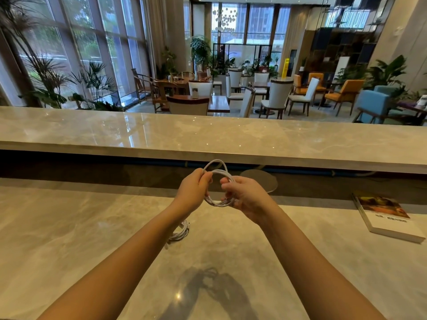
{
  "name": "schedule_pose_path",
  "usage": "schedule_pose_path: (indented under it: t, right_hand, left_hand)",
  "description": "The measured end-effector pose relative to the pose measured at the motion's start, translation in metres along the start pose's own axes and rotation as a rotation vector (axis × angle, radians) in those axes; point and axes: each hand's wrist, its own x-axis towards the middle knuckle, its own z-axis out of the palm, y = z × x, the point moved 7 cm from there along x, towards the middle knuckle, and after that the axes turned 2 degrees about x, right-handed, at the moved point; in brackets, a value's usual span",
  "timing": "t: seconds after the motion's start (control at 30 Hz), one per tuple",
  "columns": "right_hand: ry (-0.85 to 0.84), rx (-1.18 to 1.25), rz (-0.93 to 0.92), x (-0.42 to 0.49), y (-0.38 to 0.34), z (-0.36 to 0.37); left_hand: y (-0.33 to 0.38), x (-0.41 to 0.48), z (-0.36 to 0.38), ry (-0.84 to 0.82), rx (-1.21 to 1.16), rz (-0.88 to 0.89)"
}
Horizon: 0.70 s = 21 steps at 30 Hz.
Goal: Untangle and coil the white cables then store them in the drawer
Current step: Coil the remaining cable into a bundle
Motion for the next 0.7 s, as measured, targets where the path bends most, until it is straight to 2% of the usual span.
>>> schedule_pose_path:
  t: [0.13,0.3,0.5,0.63,0.7]
  right_hand:
    - [0.146,-0.591,-0.235,0.007,-0.010,-0.006]
    - [0.127,-0.567,-0.259,0.006,-0.011,-0.013]
    - [0.226,-0.894,-0.453,-0.004,-0.033,-0.018]
    - [0.012,-0.914,-0.397,-0.012,-0.045,-0.027]
    - [-0.017,-0.879,-0.388,-0.016,-0.053,-0.038]
  left_hand:
    - [-0.004,0.003,0.001,0.000,-0.123,-0.105]
    - [-0.006,0.005,0.002,-0.101,-0.128,-0.120]
    - [-0.011,0.013,-0.008,-0.002,-0.073,-0.114]
    - [-0.018,0.018,-0.016,-0.055,0.001,-0.105]
    - [-0.020,0.020,-0.016,-0.130,0.018,-0.094]
